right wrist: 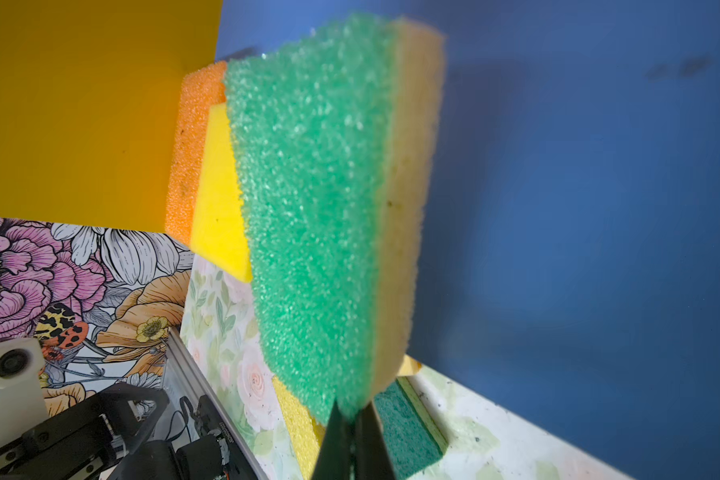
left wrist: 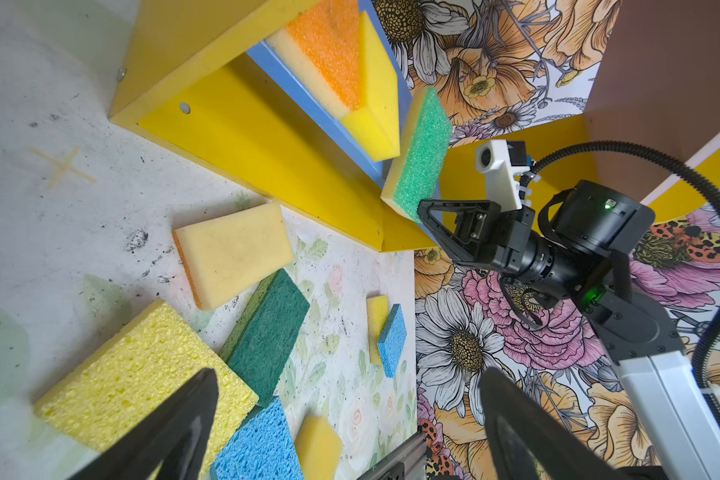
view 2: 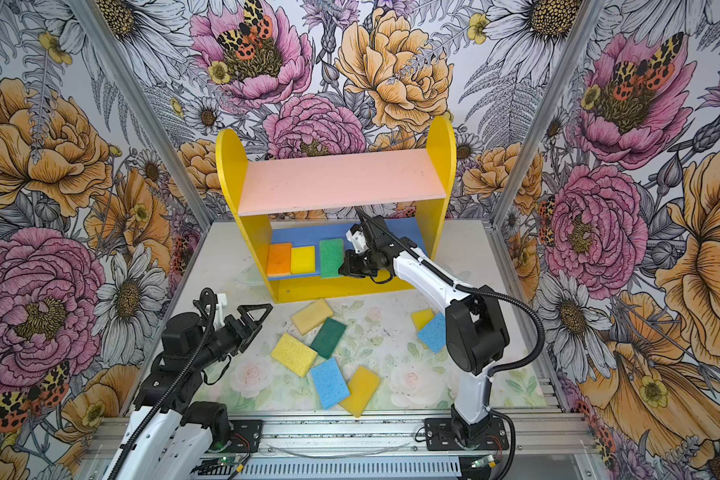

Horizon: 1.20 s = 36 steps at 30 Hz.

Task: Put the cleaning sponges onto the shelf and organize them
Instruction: 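Carry the green sponge onto the blue shelf beside the yellow sponge with the right gripper, then press the green sponge upright against the yellow sponge and open the right gripper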

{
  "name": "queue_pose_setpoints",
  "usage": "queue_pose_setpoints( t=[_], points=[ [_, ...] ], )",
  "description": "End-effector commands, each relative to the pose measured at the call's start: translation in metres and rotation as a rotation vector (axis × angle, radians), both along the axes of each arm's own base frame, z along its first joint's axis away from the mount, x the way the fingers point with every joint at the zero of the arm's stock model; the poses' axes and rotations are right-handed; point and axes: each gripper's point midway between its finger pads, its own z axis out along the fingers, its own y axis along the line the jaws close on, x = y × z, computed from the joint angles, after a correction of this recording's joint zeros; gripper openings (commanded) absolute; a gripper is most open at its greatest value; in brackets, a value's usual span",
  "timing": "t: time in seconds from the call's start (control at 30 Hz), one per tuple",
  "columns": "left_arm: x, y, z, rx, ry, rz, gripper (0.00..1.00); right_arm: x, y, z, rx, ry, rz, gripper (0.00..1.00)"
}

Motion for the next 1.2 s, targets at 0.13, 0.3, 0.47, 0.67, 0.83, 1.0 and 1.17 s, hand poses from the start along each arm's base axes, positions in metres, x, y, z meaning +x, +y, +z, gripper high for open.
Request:
queue_pose_setpoints(
  t=[0.13, 0.3, 0.47, 0.67, 0.83, 1.0, 1.17],
  points=[
    [-0.002, 0.000, 0.014, 0.005, -0.034, -0.017, 0.99, 0.017, 0.011, 0.009, 0.029, -0.027, 0.021, 0.02],
    [-0.003, 0.001, 0.011, 0.011, -0.025, -0.015, 0.99, 0.023, 0.012, 0.009, 0.024, -0.036, 0.017, 0.14],
    [-0.003, 0.002, 0.013, 0.026, -0.024, -0.017, 0.99, 0.026, 0.011, 0.008, 0.019, -0.044, 0.013, 0.35],
    [-0.003, 0.005, 0.010, 0.034, -0.017, -0.004, 0.99, 0.023, 0.001, 0.017, -0.004, -0.082, -0.012, 0.45],
    [-0.001, 0.006, 0.008, 0.044, -0.012, -0.003, 0.99, 0.013, -0.011, 0.032, -0.030, -0.133, -0.034, 0.49],
    [-0.004, 0.007, 0.004, 0.040, -0.012, 0.005, 0.99, -0.013, -0.015, 0.040, -0.066, -0.173, -0.046, 0.50],
    [-0.003, 0.009, -0.003, 0.068, -0.003, 0.002, 0.99, -0.046, -0.015, 0.038, -0.097, -0.185, -0.068, 0.51]
  ],
)
